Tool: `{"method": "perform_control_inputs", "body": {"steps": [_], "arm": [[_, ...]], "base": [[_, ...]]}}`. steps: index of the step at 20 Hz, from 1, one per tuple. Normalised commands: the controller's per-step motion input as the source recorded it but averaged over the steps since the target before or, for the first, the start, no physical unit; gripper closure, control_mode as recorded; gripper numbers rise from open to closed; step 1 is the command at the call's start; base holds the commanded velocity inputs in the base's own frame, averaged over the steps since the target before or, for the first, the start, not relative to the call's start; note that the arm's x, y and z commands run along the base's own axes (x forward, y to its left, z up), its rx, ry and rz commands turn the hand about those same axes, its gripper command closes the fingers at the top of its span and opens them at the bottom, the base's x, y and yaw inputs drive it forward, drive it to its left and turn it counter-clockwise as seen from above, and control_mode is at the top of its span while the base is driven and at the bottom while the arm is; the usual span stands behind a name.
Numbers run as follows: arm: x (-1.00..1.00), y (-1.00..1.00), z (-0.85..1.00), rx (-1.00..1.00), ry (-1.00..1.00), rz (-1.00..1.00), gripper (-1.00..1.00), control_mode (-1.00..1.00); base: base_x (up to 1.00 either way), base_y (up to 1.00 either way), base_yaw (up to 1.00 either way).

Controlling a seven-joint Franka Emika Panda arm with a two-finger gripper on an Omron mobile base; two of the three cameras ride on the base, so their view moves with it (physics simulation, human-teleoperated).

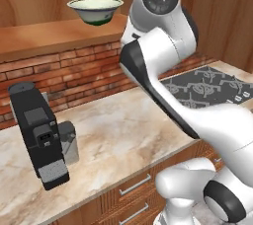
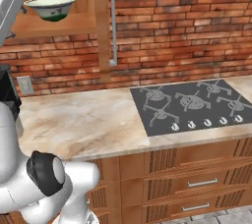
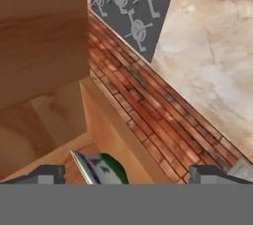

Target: Move the bowls from the cabinet to the plates on the dining table.

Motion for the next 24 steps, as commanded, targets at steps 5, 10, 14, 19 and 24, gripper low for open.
{"method": "perform_control_inputs", "body": {"steps": [5, 10, 14, 19, 24], "arm": [[0.55, 0.30, 0.00, -0.24, 0.00, 0.04, -1.00, -1.00], [0.50, 0.11, 0.20, -0.25, 0.00, 0.01, -1.00, -1.00], [0.40, 0.03, 0.33, -0.08, 0.00, 0.00, -1.00, -1.00], [0.37, 0.01, 0.15, 0.03, 0.01, 0.04, -1.00, -1.00], [0.49, 0.05, 0.00, 0.11, 0.06, 0.10, -1.00, -1.00]], "base": [[0.00, 0.00, 0.00], [0.00, 0.00, 0.00], [0.00, 0.00, 0.00], [0.00, 0.00, 0.00], [0.00, 0.00, 0.00]]}}
